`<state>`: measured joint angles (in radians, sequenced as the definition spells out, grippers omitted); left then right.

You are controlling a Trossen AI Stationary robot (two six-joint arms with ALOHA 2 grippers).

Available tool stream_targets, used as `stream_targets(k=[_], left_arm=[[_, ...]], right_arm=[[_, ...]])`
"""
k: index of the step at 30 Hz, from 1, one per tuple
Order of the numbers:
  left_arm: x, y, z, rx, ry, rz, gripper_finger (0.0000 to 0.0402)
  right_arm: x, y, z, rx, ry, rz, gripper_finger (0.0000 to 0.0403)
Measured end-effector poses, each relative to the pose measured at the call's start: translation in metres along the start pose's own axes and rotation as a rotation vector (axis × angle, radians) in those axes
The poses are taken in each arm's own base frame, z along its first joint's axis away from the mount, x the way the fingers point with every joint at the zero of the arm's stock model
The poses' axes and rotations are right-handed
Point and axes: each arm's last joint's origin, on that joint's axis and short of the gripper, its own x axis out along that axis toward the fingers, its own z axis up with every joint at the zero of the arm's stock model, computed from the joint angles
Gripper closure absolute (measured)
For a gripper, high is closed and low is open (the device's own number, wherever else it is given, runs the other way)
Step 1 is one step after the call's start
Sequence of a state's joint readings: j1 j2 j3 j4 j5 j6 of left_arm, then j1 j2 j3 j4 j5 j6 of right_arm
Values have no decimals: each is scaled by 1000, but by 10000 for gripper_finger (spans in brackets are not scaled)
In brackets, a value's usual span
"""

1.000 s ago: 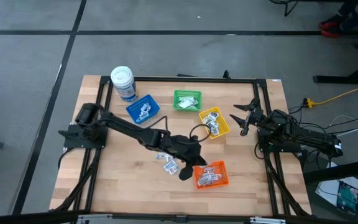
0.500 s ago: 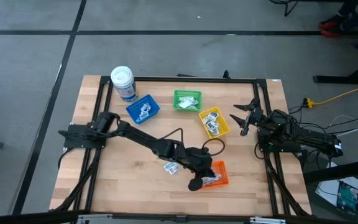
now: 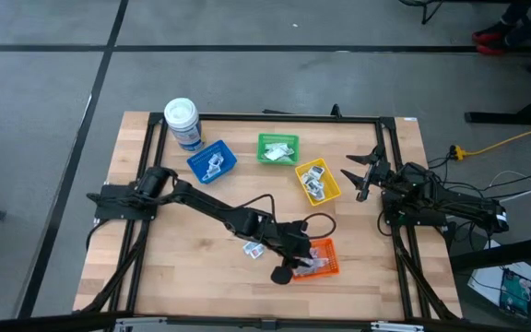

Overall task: Pick & Place First Aid Supplies
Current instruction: Put the white ointment pack into the orange bin

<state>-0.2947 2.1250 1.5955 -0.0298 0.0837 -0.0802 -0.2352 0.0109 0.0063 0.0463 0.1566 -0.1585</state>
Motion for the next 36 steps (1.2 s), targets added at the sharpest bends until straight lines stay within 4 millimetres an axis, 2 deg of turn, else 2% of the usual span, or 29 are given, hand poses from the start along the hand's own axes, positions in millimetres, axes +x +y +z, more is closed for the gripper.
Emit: stream_targets(k=[4,8,13,19,23,36], left_arm=[[-2,0,-3,-6,41,11,268],[-14,3,-2,-52,114,93,249],[-35,5,-7,-62,270,147,245],[-56,-1,-11,-78,418,178,250],[-60,-7,-19,-134,495,216,252],[-60,-14,-38,-271,538,435,252]], right_arm=[[0,0,0,0,0,0,166],[0,0,0,0,0,0,166],[0,0,0,0,0,0,166],[0,0,0,0,0,0,166],[0,0,0,0,0,0,166],[0,0,0,0,0,0,166]])
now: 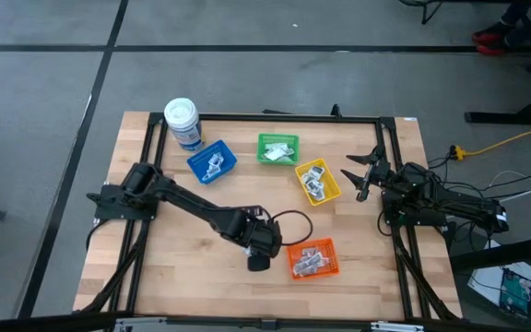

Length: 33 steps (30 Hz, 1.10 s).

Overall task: Pick & Place First Aid Supplies
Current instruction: Put the white ointment pack into the orange bin

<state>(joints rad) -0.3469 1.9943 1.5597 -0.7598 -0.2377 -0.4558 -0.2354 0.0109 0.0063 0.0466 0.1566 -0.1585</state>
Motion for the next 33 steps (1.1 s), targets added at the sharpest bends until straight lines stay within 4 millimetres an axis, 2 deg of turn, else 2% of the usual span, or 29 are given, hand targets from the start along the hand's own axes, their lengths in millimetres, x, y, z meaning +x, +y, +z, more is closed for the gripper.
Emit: stream_targets(k=[4,11,17,25,33], left_arm=[[8,-5,-13,-69,21,4,252],[24,-17,-36,-75,22,-35,256],[39,-15,-48,-80,12,-53,258],[54,-4,-52,-118,-9,-68,258],[58,2,-49,-139,-29,-86,263]], right_arm=[[0,0,0,0,0,0,166],[0,0,0,0,0,0,166],[0,0,0,0,0,0,166],[0,0,0,0,0,0,166],[0,0,0,0,0,0,166]])
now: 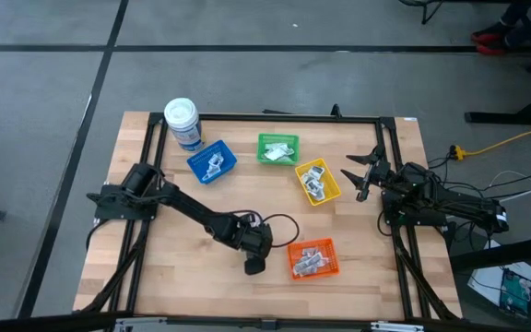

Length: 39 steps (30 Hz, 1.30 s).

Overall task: Pick & Place First Aid Supplies
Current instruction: Put the white ointment pack into the orange bin

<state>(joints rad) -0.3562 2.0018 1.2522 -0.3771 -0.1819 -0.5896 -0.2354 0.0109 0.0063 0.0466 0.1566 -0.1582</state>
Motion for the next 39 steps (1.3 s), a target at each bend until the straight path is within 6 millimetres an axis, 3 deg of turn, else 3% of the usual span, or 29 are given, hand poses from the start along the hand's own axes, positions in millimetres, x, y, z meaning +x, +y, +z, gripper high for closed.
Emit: stream_targets(k=[4,12,18,31,39], left_arm=[[0,1,1,-3,-3,5,290],[1,2,2,-6,-26,25,388],[0,1,5,-14,-59,5,394],[-72,7,45,43,-385,-25,396],[-98,11,56,87,-502,-15,395]], right_arm=[[0,0,0,0,0,0,166],[0,0,0,0,0,0,166],[0,0,0,0,0,0,166],[0,0,0,0,0,0,166],[0,0,0,0,0,0,166]])
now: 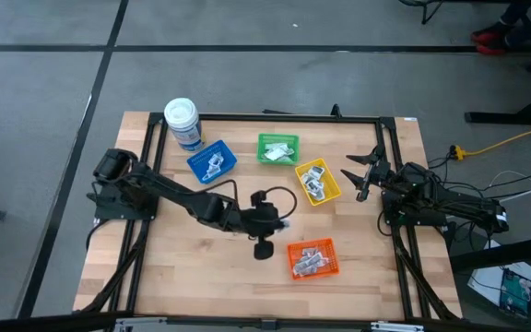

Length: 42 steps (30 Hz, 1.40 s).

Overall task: Pick & Place First Aid Supplies
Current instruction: Put the white ointment pack into the orange bin

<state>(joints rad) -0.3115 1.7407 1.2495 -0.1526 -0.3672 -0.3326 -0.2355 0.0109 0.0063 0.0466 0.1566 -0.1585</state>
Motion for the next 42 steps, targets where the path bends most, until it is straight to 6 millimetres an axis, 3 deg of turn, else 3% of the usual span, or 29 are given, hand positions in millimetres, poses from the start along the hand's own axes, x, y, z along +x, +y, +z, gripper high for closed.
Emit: stream_targets(k=[6,22,29,33,42], left_arm=[[2,-6,14,13,-109,-88,399],[40,-31,36,172,-126,-206,397],[45,-8,12,216,140,-38,399],[53,1,-23,193,240,-18,395],[53,-12,-81,34,283,-166,398]], right_arm=[[0,0,0,0,0,0,166],[0,0,0,0,0,0,166],[0,0,0,0,0,0,166],[0,0,0,0,0,0,166],[0,0,0,0,0,0,166]])
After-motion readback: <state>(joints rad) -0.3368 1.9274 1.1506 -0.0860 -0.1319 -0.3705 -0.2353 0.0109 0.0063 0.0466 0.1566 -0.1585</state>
